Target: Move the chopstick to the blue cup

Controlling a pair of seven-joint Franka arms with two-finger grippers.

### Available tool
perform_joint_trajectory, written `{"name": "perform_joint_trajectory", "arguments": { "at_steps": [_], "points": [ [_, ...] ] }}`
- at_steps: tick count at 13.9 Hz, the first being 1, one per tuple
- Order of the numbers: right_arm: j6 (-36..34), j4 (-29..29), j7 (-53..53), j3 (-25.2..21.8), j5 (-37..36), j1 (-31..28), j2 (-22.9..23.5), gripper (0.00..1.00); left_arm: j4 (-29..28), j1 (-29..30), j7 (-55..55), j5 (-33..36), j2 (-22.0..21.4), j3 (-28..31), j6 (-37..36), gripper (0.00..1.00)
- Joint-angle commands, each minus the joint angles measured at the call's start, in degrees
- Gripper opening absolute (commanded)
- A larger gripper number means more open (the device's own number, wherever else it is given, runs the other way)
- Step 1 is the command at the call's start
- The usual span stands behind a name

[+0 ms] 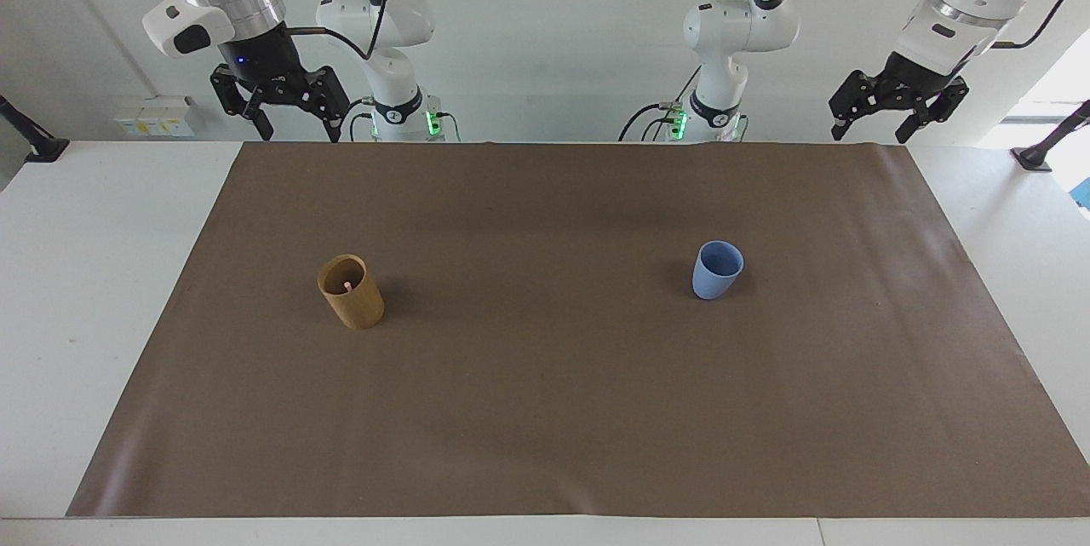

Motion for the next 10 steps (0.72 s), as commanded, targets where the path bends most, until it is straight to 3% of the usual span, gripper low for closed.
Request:
{"name": "perform_joint_trajectory", "arguments": {
  "at_steps": [1,5,10],
  "points": [
    [0.0,-1.6,-1.8,0.3,1.0,-0.9,-1.4,1.00,-3.0,0.1,0.6,0.2,-2.2,0.0,1.6,1.00],
    [0.3,-1.5,-1.4,0.2,1.0,-1.0,-1.3,1.00,-7.2,0.0,-0.1,0.2,-2.1,-0.1,4.4,1.00],
    [0.3,-1.5,-1.5,0.3,1.0,-0.9,-1.3,1.00,-17.6,-0.2,-3.1,-1.7,-1.8,-0.2,15.2,1.00]
  ]
}}
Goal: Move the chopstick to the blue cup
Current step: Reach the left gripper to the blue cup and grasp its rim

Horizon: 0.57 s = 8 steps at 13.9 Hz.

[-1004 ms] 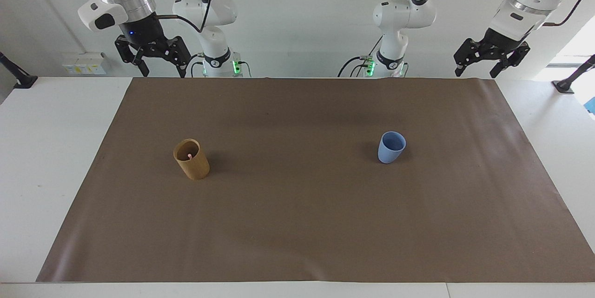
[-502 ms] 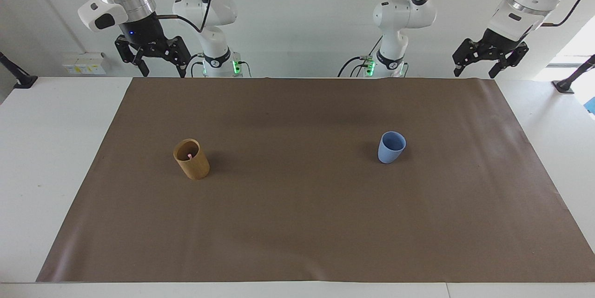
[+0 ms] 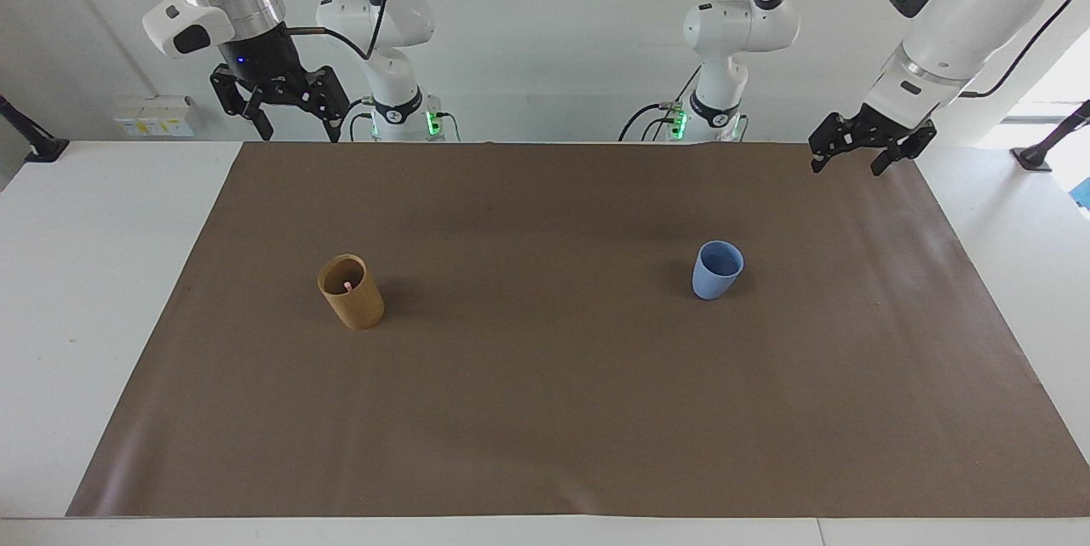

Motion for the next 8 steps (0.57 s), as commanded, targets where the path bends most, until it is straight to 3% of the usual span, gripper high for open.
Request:
{"name": "perform_joint_trajectory", "arguments": {
  "at_steps": [1,8],
  "points": [
    [0.4,-1.5,-1.5,0.3,1.0,-0.9,-1.3,1.00,-7.0,-0.4,-3.0,-0.8,-1.5,-0.1,7.5,1.00],
    [0.4,-1.5,-1.9,0.2,1.0,-1.0,-1.3,1.00,-16.4,-3.6,-14.4,-3.1,2.1,-0.1,22.0,1.00]
  ]
}}
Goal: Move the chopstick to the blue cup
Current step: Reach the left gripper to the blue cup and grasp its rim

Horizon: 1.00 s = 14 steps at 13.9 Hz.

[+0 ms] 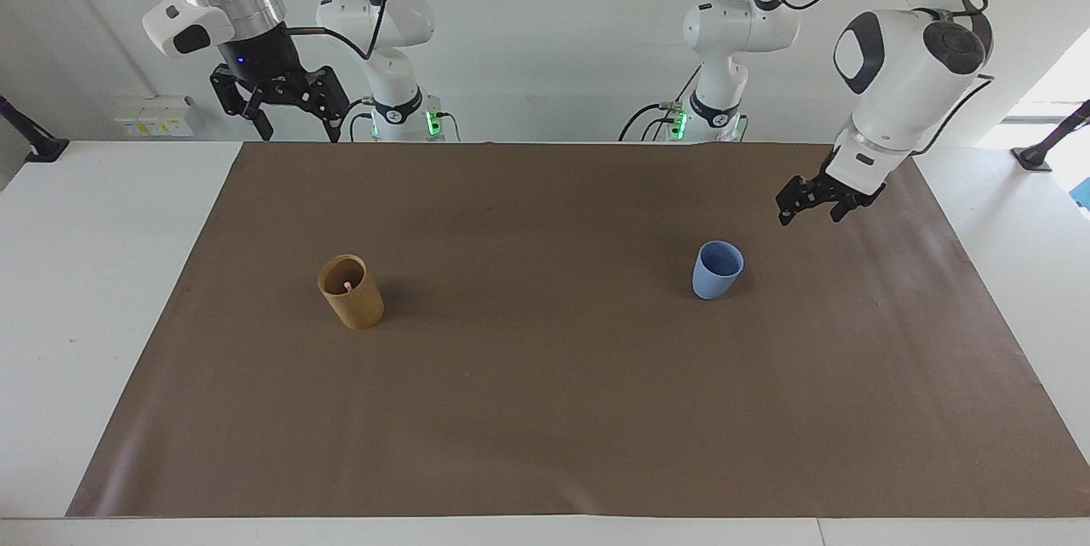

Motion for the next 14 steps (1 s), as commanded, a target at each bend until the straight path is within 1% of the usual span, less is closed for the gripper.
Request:
{"name": "perform_joint_trajectory", "arguments": {
  "at_steps": [1,3,8,12,14],
  "points": [
    [0.3,-1.5,-1.9,0.2,1.0,-1.0,-1.3,1.00,-2.5,-3.9,-6.5,-1.1,1.8,0.7,5.6,1.00],
    [0.0,-1.5,-1.9,0.2,1.0,-1.0,-1.4,1.00,-2.9,-6.8,-10.7,-1.1,4.3,0.7,8.5,1.00],
    [-0.2,-1.6,-1.9,-0.1,1.0,-1.0,-1.4,1.00,-4.0,-7.3,-10.8,-1.1,6.6,0.7,10.9,1.00],
    [-0.3,-1.6,-2.0,-0.1,1.0,-1.0,-1.4,1.00,-6.8,-7.4,-10.5,-1.1,5.8,0.7,11.0,1.00],
    [-0.1,-1.6,-2.0,-0.1,1.0,-1.0,-1.4,1.00,-7.3,-7.4,-10.5,-1.1,6.0,0.7,11.5,1.00]
  ]
}}
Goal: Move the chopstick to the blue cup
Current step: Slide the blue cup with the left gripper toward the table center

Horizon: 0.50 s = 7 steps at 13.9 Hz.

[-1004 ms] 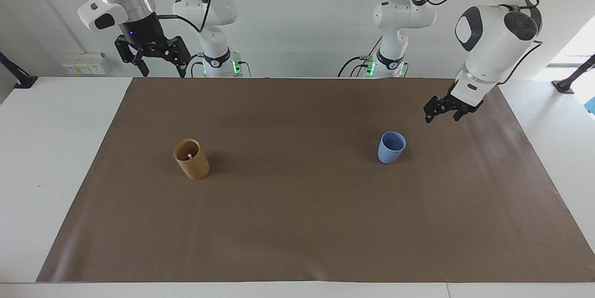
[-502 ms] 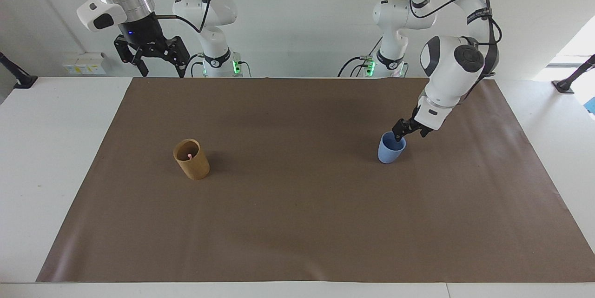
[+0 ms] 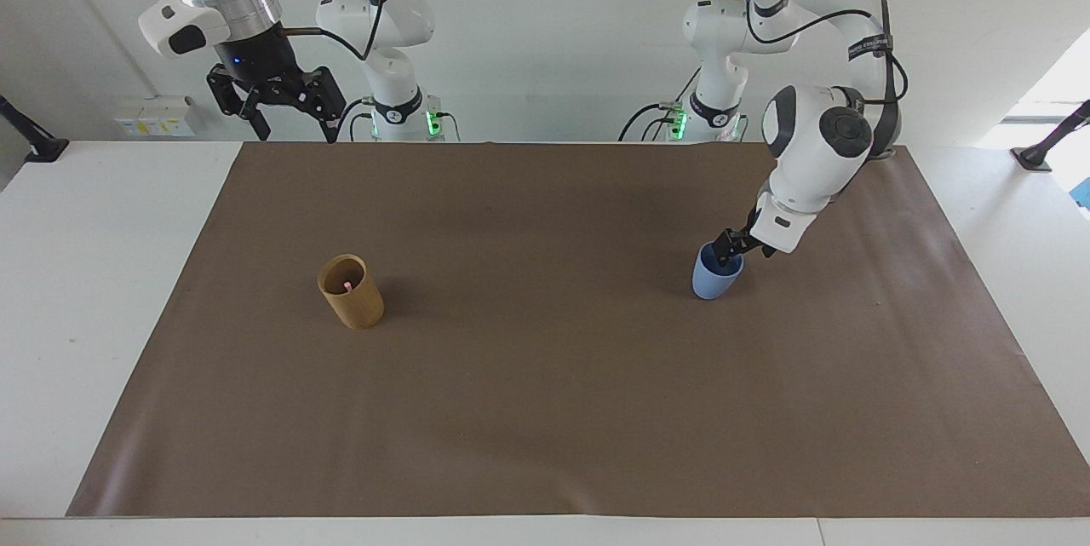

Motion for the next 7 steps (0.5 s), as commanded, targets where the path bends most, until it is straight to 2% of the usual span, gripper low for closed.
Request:
{"name": "perform_joint_trajectory", "arguments": {
  "at_steps": [1,3,5,6,7],
  "points": [
    [-0.2,-1.5,-2.0,0.0,1.0,-0.7,-1.4,1.00,-2.7,-1.1,-0.2,-0.7,-0.6,0.5,2.9,1.00],
    [-0.1,-1.5,-1.9,0.0,1.0,-0.6,-1.4,1.00,-3.8,-1.9,-0.4,-0.7,-0.5,0.5,5.0,1.00],
    [0.2,-1.5,-1.9,0.0,1.0,-0.6,-1.4,1.00,-3.8,-1.9,-0.4,-0.7,-0.5,0.5,5.1,0.52],
    [0.4,-1.5,-1.8,0.0,1.0,-0.7,-1.4,1.00,-3.8,-1.6,0.2,-0.7,-0.5,0.6,5.0,0.19],
    [0.4,-1.5,-1.8,0.0,1.0,-0.7,-1.4,1.00,-3.7,-1.5,0.8,-0.7,-0.4,0.6,5.0,0.00]
  ]
}}
